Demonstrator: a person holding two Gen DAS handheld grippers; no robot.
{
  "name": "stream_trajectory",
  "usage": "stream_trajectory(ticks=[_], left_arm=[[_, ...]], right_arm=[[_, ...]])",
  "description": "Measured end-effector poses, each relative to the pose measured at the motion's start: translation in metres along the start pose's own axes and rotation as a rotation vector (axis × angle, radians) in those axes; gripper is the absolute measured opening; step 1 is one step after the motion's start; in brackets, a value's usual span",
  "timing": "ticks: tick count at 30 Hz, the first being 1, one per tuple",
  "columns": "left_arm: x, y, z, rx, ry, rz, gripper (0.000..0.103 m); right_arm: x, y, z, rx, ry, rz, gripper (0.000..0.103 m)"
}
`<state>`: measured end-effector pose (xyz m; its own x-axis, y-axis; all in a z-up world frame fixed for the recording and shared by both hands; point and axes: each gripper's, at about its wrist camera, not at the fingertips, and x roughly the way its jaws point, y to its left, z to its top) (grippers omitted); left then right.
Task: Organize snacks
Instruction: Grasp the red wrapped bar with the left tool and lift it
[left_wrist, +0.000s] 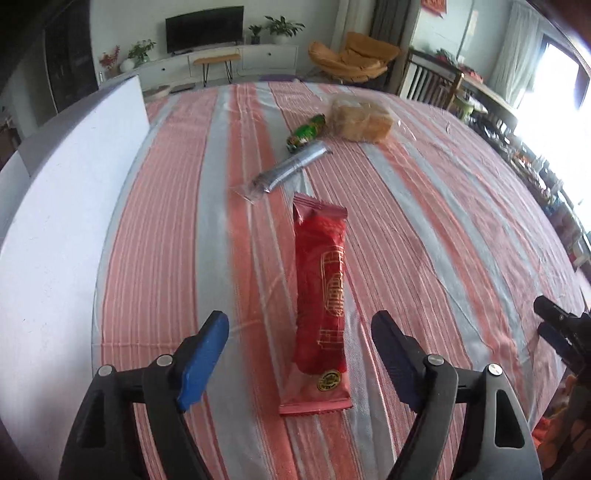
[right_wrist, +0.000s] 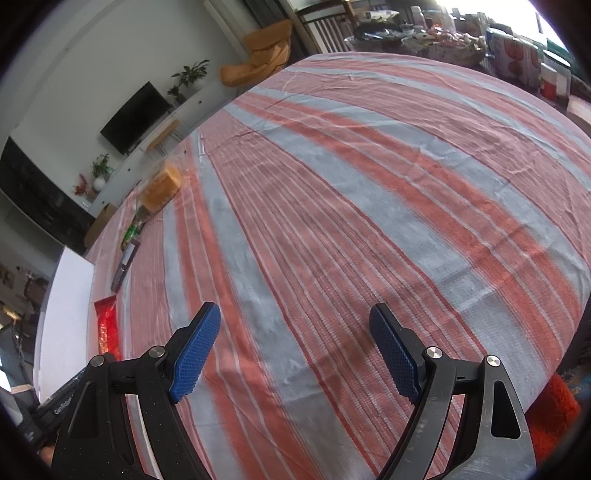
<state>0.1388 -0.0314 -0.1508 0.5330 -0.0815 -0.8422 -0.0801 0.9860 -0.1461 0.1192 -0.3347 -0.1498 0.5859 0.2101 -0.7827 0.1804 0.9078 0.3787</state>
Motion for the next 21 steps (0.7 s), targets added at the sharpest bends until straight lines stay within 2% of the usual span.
stream_trajectory(ticks=[5,11,17,21], left_arm=[[0.008,0.007,-0.002,0.005,0.03,0.013,0.079],[0.011,0.007,-0.003,0.022,0.024,0.019,0.079],[0.018,0.003,-0.007,0.064,0.018,0.089,0.08],[0.019,0.004,-0.009,0.064,0.003,0.125,0.088]], right_arm=[[0.001,0.001,0.0,-0.014,0.004,-0.015,0.086],[0.001,0.001,0.0,-0.015,0.005,-0.018,0.086],[0.002,0.003,0.0,-0.018,0.006,-0.02,0.087],[0.003,0.004,0.0,-0.014,0.006,-0.019,0.087]])
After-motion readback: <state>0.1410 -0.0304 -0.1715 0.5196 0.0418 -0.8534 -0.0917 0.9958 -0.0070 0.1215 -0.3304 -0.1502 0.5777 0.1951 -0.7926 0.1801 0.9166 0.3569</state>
